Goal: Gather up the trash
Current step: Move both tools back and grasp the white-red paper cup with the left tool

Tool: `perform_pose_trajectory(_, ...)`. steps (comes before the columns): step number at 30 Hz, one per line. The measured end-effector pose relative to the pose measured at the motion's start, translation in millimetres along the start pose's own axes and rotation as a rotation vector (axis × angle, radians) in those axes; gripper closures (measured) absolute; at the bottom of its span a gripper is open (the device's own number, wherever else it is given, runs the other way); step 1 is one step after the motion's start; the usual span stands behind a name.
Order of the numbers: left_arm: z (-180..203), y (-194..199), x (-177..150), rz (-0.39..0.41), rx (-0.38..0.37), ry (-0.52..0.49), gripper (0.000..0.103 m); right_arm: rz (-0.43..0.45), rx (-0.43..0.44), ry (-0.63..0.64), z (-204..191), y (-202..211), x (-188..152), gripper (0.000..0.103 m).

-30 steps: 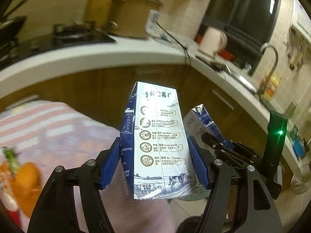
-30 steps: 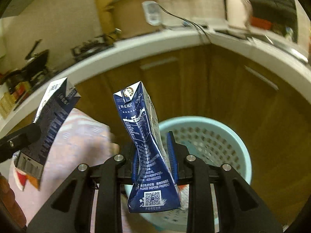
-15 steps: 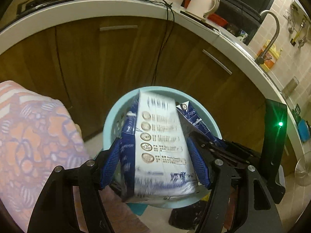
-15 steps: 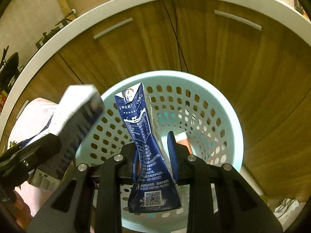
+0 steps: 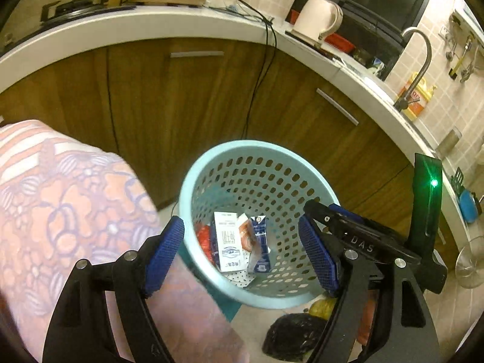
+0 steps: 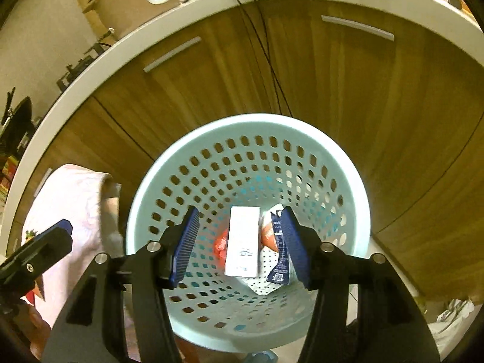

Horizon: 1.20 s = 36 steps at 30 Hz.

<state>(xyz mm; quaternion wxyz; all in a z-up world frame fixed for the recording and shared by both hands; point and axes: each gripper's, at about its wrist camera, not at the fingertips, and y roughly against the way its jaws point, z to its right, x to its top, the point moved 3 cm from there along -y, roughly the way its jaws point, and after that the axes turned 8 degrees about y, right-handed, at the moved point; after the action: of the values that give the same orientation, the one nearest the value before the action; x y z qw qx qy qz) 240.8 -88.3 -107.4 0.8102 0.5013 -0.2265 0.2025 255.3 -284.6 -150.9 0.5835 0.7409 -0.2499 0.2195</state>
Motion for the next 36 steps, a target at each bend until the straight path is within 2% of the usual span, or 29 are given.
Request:
perform_pose_trajectory(7, -16.4, 55.2, -4.8, 0.092, 0.003, 0.023, 0.027, 0.054, 0.052, 0.084, -50.1, 26.2, 5.5, 0.050)
perform_pose_trajectory(13, -52.9, 120.6, -16.5, 0.197, 0.053, 0.064, 0.027, 0.103, 0.131, 0.190, -117.6, 49.8, 3.7, 0.050)
perform_pose_trajectory(21, -131.0, 201.9, -43.1, 0.315, 0.214, 0.180, 0.027, 0.094, 0.255, 0.369, -232.2, 47.3, -28.5, 0.050)
perform_pose_trajectory(24, -168.3, 233.5, -61.7, 0.357, 0.303, 0.241, 0.024, 0.072, 0.309, 0.414, -272.4, 39.7, -48.7, 0.050)
perform_pose_trajectory(27, -203.9, 258.5, -79.5, 0.387, 0.384, 0.314, 0.021, 0.070, 0.326, 0.440, -299.7, 30.8, -67.4, 0.050)
perform_pose_trajectory(30, -233.4, 267.1, -89.0, 0.381, 0.448, 0.375, 0.020, 0.048, 0.326, 0.428, -316.0, 16.2, -80.3, 0.050)
perform_pose_trajectory(33, -256.1, 261.8, -97.5, 0.324, 0.490, 0.392, 0.020, 0.011, 0.324, 0.419, -321.6, 6.2, -87.7, 0.050)
perform_pose_trajectory(36, -267.2, 251.7, -107.5, 0.282, 0.468, 0.420, 0.020, 0.025, 0.321, 0.421, -320.7, 6.4, -88.0, 0.050)
